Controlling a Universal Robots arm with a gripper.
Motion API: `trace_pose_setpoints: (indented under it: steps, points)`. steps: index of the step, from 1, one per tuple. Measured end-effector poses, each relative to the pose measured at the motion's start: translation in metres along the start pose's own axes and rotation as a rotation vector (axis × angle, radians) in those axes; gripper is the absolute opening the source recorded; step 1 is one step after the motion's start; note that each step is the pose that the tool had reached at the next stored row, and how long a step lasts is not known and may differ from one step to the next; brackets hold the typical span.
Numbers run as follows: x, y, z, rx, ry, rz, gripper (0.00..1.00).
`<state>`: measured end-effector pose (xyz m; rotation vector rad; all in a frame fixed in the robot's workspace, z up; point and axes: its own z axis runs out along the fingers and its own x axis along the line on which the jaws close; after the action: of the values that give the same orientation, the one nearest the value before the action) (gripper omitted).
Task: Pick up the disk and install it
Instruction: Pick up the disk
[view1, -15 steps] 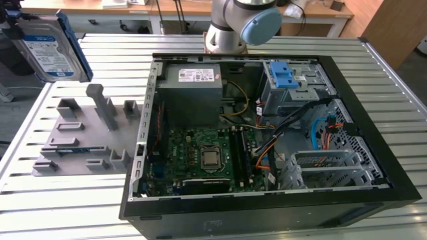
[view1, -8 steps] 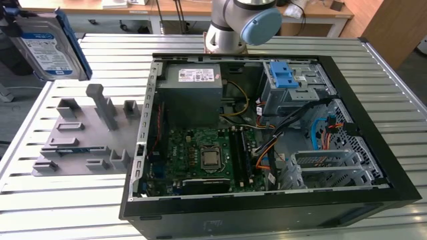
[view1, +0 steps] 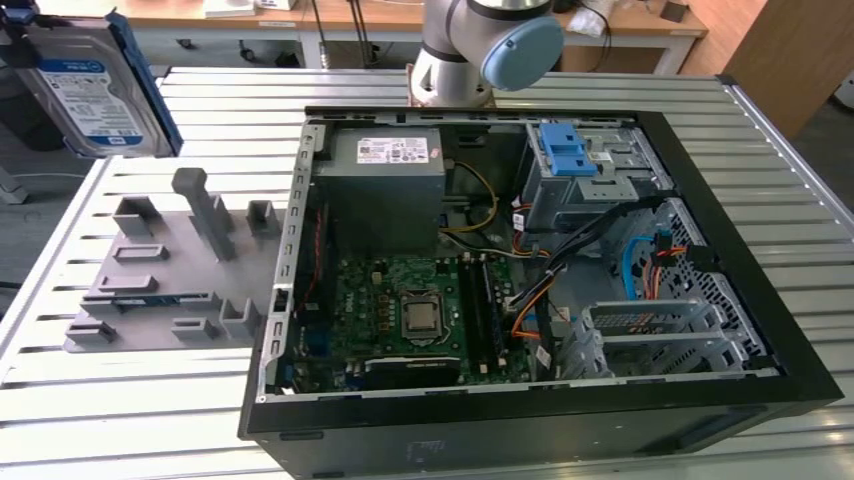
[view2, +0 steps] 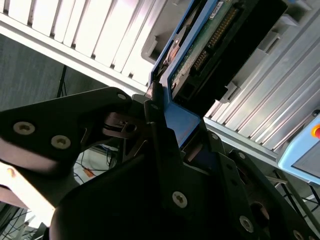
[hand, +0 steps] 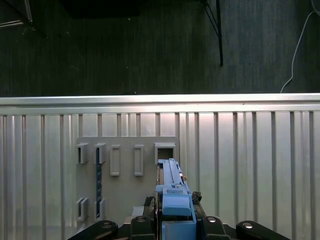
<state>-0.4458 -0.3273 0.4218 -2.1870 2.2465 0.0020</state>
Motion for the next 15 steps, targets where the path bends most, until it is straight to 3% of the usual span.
trace_pose_setpoints:
  steps: [15]
  points:
    - [0.0000, 0.0000, -0.0107, 0.0001, 0.0000, 0.000, 0.36]
